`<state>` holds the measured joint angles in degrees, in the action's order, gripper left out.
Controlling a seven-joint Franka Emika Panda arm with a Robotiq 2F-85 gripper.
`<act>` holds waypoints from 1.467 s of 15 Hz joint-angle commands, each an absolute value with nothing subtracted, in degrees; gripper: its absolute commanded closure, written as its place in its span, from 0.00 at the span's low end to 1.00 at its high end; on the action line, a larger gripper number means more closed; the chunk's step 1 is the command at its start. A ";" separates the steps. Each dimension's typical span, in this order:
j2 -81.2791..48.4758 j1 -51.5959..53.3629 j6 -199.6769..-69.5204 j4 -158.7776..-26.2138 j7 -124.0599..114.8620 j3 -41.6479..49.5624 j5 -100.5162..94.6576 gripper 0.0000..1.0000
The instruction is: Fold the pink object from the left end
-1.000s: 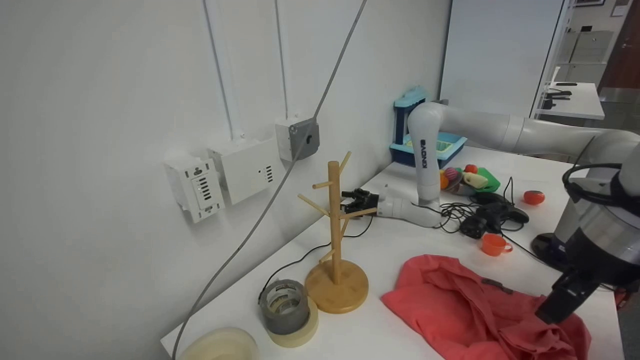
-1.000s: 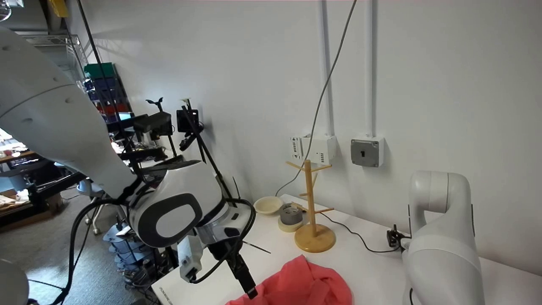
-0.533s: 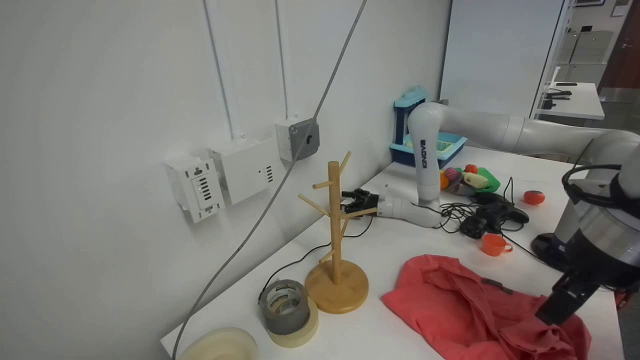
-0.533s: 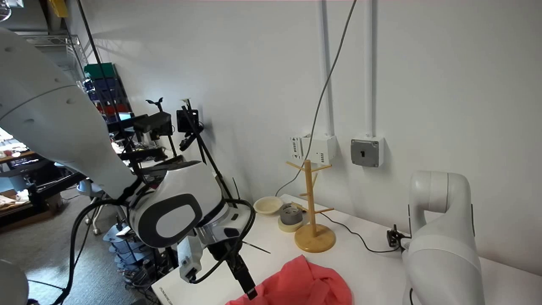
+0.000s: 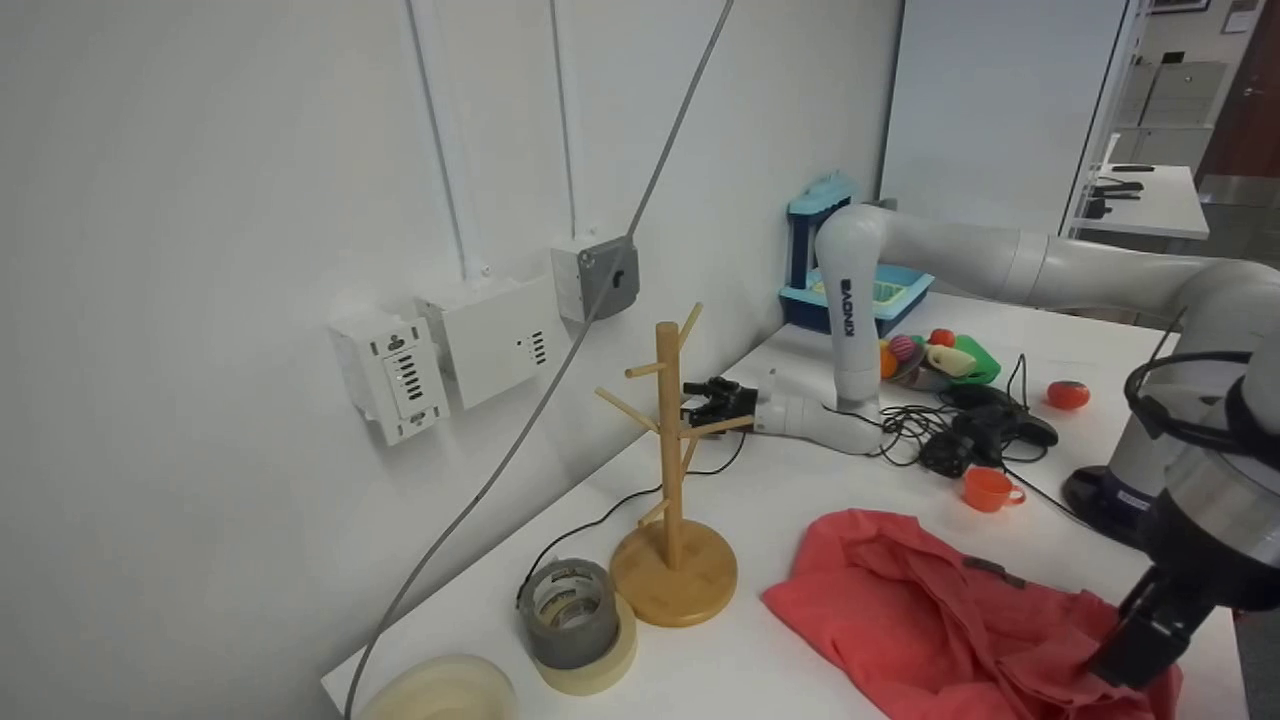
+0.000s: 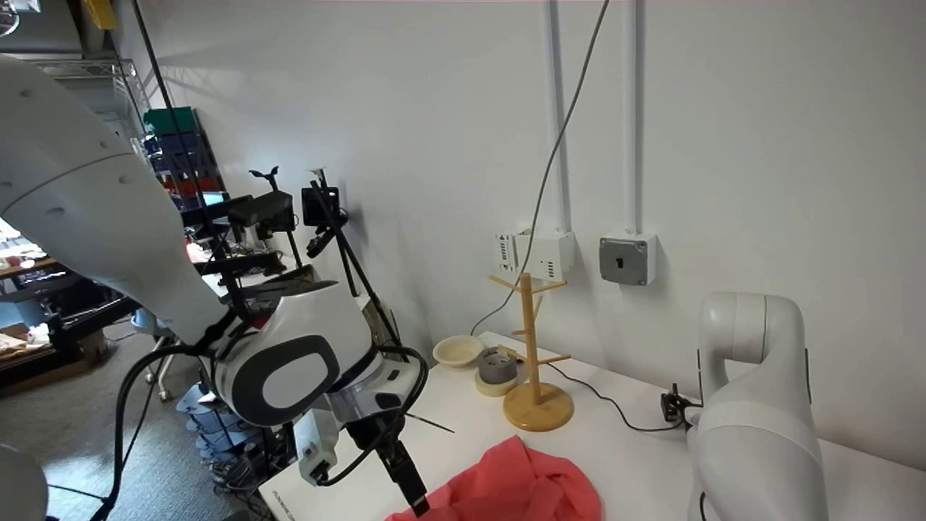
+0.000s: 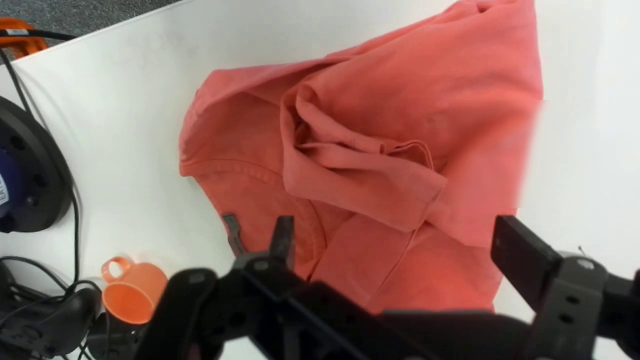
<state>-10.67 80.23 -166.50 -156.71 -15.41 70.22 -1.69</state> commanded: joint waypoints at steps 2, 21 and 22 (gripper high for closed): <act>-11.82 74.49 -166.40 -156.19 -9.90 63.82 -1.49 0.00; -15.68 50.52 -166.34 -151.94 6.47 39.99 8.04 0.00; -16.84 50.30 -166.57 -151.40 6.58 39.41 8.28 0.00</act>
